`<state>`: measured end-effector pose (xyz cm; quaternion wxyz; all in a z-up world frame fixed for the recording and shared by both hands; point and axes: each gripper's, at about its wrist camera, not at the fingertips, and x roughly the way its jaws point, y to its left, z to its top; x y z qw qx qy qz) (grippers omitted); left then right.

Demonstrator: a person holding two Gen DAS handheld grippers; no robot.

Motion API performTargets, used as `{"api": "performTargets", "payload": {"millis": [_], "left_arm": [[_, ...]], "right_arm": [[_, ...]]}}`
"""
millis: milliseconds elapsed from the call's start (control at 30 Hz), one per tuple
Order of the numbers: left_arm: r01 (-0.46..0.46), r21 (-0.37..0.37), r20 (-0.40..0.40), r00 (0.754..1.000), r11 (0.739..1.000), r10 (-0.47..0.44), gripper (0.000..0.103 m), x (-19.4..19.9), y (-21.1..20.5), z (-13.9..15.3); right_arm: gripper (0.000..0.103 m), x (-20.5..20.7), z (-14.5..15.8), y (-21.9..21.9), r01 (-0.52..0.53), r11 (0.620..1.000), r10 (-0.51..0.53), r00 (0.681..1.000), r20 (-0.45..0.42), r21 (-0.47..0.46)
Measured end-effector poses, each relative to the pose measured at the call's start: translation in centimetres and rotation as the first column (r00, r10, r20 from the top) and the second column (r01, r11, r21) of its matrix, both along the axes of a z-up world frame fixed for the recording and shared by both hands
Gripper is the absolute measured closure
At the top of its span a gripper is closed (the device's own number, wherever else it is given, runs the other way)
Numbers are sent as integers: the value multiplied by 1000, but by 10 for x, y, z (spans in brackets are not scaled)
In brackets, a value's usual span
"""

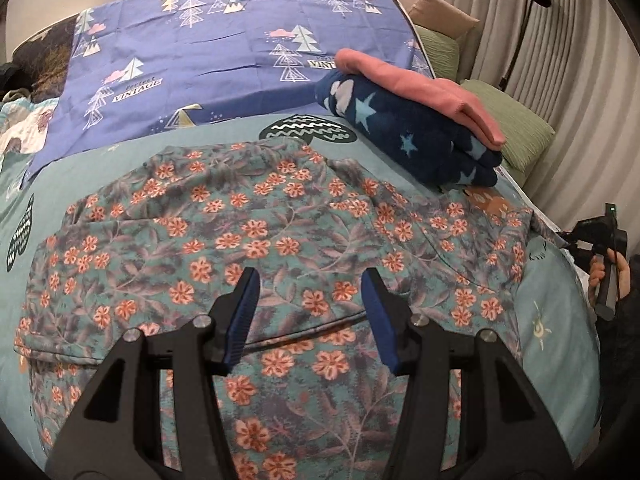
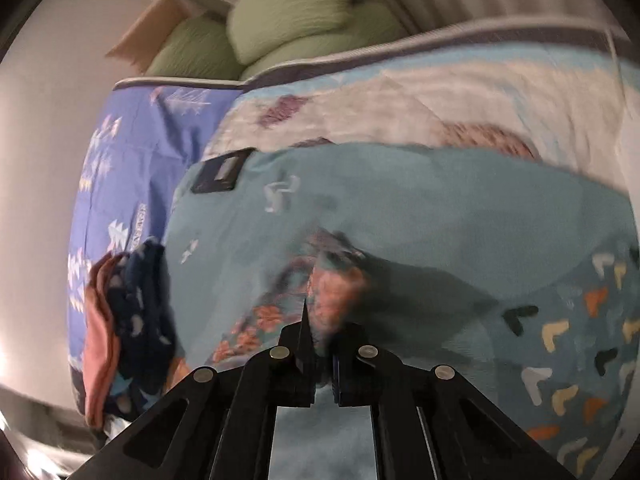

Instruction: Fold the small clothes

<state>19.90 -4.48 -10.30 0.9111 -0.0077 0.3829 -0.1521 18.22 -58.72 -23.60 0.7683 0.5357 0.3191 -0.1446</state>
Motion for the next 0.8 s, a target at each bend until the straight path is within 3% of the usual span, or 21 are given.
{"api": "performTargets", "payload": {"millis": [133,233,367,467,533,633,733,800], "left_arm": [[-28,-21,2,1000,999,28,49,-2,9,2],[-38,-29,11,999,999,38,49,-5,16,5],[-52,-47,33,998,998,54,49,-14,27,11],[-67,-74,40,997,995,70,48,-20,37,14],[-78,-83,44,996,993,82,48,-23,43,14],[-98,-97,41,994,990,102,47,-28,55,14],[-126,-105,40,991,986,131,46,-35,71,13],[-147,-112,40,988,983,152,44,-40,83,13]], "right_arm": [[98,-4,54,12,-17,994,29,993,117,-103],[98,-7,112,24,-32,985,74,966,246,-167],[98,-17,205,73,-72,933,217,894,392,-352],[98,-13,247,129,-156,878,361,837,411,-453],[98,-9,258,167,-221,840,445,802,398,-495],[97,0,259,241,-356,754,598,720,353,-553],[97,10,240,315,-504,643,733,622,275,-576],[95,14,213,367,-612,545,818,538,203,-573]]}}
